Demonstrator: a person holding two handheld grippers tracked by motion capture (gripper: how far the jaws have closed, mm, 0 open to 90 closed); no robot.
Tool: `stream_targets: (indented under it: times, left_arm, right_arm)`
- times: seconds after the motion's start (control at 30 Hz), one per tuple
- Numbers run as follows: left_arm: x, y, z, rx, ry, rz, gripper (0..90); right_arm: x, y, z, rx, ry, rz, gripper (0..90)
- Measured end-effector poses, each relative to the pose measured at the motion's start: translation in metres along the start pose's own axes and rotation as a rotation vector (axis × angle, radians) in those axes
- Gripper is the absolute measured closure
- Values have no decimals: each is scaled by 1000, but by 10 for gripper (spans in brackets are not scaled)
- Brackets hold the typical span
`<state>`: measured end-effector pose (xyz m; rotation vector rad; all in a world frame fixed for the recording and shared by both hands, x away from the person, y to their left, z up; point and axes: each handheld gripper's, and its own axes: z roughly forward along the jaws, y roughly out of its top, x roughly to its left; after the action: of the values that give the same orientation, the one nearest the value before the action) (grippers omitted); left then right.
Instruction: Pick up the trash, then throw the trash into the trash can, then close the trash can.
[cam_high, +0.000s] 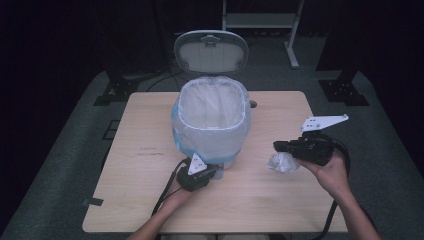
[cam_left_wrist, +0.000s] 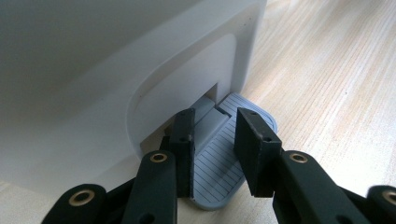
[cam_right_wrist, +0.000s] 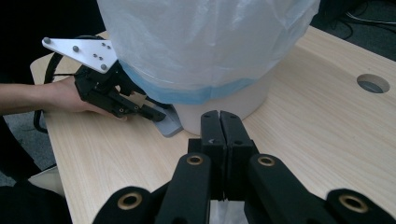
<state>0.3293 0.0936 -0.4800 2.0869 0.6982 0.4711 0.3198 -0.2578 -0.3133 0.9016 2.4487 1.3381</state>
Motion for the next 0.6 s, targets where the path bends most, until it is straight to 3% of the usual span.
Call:
stream_targets:
  times: [0.6]
  left_arm:
    - [0,0,0,1,-1,0,685]
  right_arm:
    - [4,20,-6,-27,27,-1,887]
